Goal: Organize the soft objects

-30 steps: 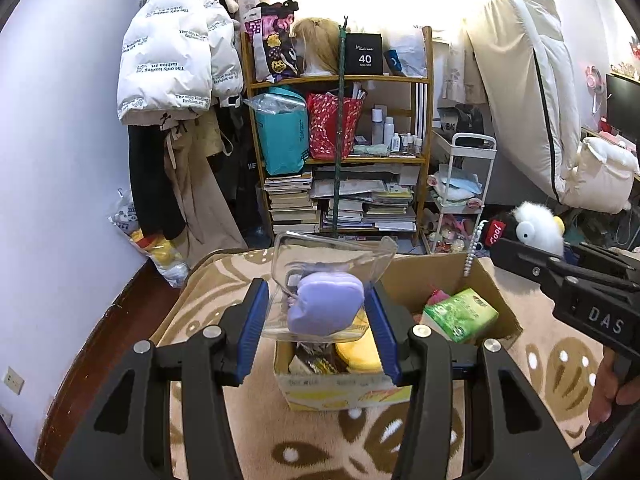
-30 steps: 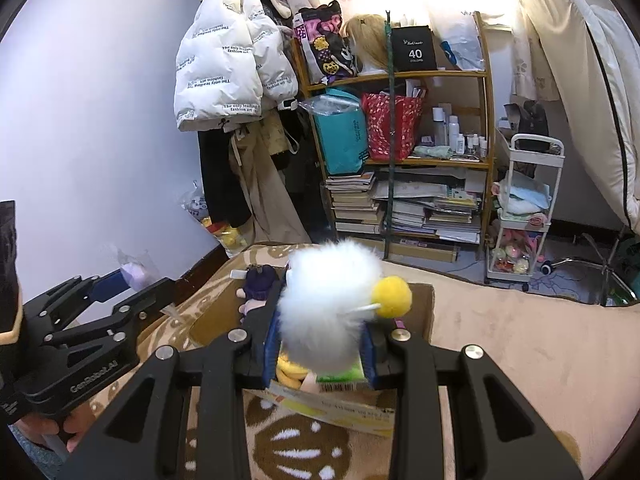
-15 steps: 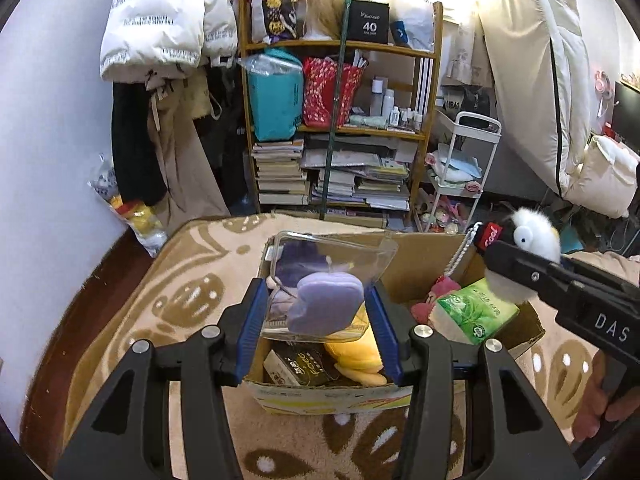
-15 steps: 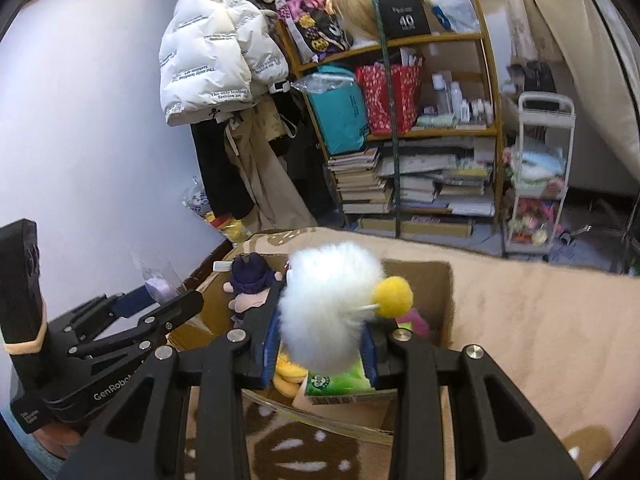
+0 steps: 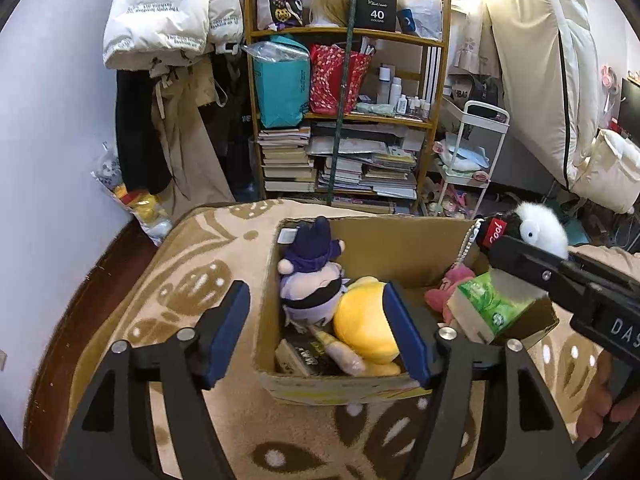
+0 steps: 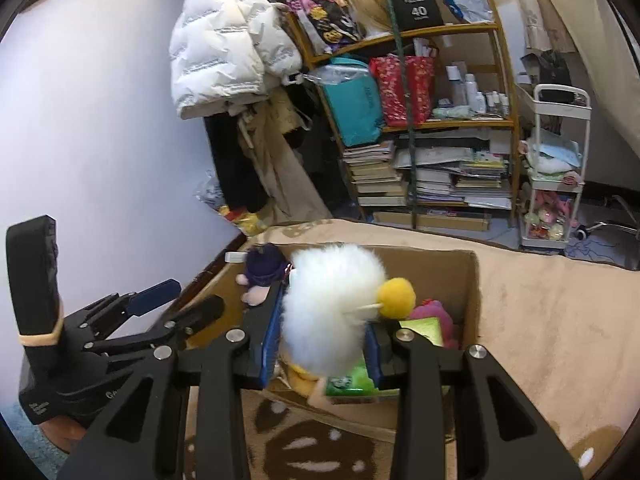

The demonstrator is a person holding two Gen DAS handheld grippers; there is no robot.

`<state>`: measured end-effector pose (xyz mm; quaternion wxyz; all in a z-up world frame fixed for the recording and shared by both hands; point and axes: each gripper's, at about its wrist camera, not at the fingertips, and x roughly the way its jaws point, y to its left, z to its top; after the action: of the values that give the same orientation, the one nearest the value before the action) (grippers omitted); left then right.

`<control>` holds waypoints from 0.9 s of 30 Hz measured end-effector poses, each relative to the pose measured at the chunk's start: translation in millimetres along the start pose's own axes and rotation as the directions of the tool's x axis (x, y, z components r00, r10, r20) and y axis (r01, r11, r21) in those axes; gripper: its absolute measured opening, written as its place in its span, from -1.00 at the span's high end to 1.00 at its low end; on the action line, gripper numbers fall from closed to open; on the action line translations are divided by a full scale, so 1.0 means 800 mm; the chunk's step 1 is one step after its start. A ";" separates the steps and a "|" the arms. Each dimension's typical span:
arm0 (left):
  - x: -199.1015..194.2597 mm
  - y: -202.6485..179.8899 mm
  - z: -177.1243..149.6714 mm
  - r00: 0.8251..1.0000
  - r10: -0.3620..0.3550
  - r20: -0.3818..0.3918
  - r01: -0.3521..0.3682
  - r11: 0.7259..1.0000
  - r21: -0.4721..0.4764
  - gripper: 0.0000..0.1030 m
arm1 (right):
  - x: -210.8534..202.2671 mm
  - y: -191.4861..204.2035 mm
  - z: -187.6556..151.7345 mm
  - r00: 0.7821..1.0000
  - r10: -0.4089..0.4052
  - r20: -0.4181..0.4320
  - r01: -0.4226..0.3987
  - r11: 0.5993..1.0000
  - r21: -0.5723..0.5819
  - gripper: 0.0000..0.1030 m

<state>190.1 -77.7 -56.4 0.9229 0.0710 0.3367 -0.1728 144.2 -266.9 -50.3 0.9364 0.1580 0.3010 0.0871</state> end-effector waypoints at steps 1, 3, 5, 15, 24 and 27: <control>-0.003 0.001 -0.002 1.000 0.015 0.004 -0.015 1.000 0.010 -0.41 | 0.000 0.002 0.000 1.000 -0.001 -0.002 0.001 1.000 -0.009 0.24; -0.007 0.003 -0.002 0.999 0.038 0.008 -0.039 0.999 0.021 -0.49 | -0.001 0.004 -0.001 1.000 -0.002 -0.012 0.002 1.000 -0.012 0.11; -0.011 0.006 -0.002 0.998 0.054 0.011 -0.054 0.998 0.021 -0.54 | -0.003 0.002 -0.001 1.000 -0.013 -0.010 0.013 1.000 -0.004 -0.09; -0.053 0.016 -0.015 0.987 0.152 0.047 -0.153 0.988 0.020 -0.88 | -0.042 0.001 0.002 0.990 -0.141 0.029 0.142 0.989 -0.031 -0.71; -0.103 0.018 -0.034 0.983 0.165 0.083 -0.165 0.986 -0.005 -0.90 | -0.092 0.021 0.001 0.975 -0.198 0.105 0.205 0.977 -0.055 -1.00; -0.124 0.017 -0.035 0.977 0.175 0.118 -0.175 0.985 -0.009 -0.91 | -0.113 0.028 0.001 0.970 -0.208 0.127 0.216 0.974 -0.060 -1.00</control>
<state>107.8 -31.2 -13.3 0.9528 0.0905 0.2738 -0.0949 70.6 -269.3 6.4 0.9619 0.0953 0.2560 -0.0121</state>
